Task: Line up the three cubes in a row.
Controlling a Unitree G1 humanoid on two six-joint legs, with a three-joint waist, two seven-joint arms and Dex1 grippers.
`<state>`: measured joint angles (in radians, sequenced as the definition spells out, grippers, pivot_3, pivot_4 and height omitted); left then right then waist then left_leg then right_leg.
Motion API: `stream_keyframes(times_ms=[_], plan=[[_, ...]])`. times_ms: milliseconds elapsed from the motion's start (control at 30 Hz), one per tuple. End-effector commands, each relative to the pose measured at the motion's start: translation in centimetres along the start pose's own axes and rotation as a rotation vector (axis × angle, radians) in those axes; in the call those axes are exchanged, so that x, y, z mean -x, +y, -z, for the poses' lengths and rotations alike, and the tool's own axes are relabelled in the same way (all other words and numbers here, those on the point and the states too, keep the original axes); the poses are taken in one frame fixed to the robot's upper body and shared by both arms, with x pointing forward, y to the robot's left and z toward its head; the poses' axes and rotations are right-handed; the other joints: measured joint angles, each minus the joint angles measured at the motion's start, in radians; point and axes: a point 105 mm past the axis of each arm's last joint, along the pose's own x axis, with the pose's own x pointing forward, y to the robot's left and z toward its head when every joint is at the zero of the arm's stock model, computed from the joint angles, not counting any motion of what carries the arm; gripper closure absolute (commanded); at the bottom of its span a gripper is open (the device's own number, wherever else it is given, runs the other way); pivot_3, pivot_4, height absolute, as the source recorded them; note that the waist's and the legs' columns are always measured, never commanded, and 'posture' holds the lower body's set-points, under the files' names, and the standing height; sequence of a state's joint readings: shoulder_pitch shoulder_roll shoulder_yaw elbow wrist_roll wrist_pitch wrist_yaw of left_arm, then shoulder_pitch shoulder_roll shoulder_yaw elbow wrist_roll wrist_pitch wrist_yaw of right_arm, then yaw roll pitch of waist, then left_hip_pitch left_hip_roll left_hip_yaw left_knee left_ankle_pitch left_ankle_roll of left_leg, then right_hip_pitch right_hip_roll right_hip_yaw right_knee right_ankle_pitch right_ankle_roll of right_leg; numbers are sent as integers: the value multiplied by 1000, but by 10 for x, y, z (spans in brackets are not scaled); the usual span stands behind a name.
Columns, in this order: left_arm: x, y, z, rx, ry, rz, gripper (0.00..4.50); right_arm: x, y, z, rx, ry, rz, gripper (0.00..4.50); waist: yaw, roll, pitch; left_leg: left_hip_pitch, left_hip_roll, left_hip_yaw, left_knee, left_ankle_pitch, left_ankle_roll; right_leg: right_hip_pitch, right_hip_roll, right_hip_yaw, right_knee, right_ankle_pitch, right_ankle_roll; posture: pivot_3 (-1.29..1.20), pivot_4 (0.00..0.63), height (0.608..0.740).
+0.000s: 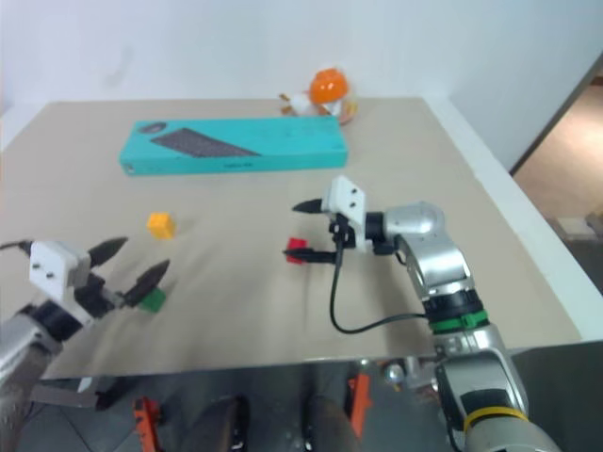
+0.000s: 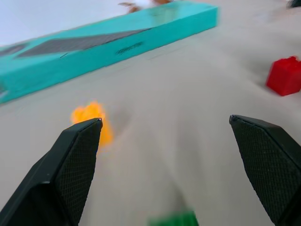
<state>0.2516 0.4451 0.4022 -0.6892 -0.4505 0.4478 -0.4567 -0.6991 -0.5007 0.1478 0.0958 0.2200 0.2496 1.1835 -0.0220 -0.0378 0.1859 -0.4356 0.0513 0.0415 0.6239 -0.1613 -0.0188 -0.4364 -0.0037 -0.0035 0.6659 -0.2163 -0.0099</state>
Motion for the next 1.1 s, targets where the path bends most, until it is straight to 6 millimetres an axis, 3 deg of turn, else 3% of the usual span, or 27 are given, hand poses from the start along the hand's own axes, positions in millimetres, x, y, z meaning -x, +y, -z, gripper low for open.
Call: stream_keyframes(times_ms=[33, 333, 667, 767, 1000, 1100], plan=[[16, 6, -5, -6, -24, -158, 0, 2, 1, -16, 41, -44, 32, 14, 1, 0, 0, 0, 0, 0, 0, 0, 0, 0, 0, 1, 0, -1, -2, 0, 150, 740], [12, -8, 27, 63, 59, -144, 0, -2, -5, -18, 75, -36, 59, 14, 1, 0, 0, 1, -2, 0, 4, 1, 1, 0, 0, 0, 0, 0, -5, 0, 150, 740], [-7, -3, 53, 119, 132, -96, 0, 1, -4, -27, 86, -77, 71, 14, 1, 0, 0, -1, -1, 3, 4, 1, 1, -1, 1, 1, 0, 1, -4, 0, 150, 740], [-10, -7, 58, 138, 154, -57, 759, 2, 2, -29, 77, -86, 48, 0, 1, 0, 0, -2, -2, 3, 2, 0, 1, -2, 1, 1, 0, 1, -3, 0, 150, 740], [-14, -12, 63, 131, 169, -22, 3137, 5, 23, -36, 33, -109, -48, 0, 1, 0, 0, -1, 0, 2, 1, 0, 0, -2, 2, 0, 0, 1, -3, 0, 150, 740], [-15, -13, 63, 124, 171, 4, 3124, 6, 41, -40, 40, -122, -159, 0, 1, 0, 0, -1, 0, 2, 2, 0, 0, -2, 1, 0, 0, 0, -4, 0, 150, 740]])
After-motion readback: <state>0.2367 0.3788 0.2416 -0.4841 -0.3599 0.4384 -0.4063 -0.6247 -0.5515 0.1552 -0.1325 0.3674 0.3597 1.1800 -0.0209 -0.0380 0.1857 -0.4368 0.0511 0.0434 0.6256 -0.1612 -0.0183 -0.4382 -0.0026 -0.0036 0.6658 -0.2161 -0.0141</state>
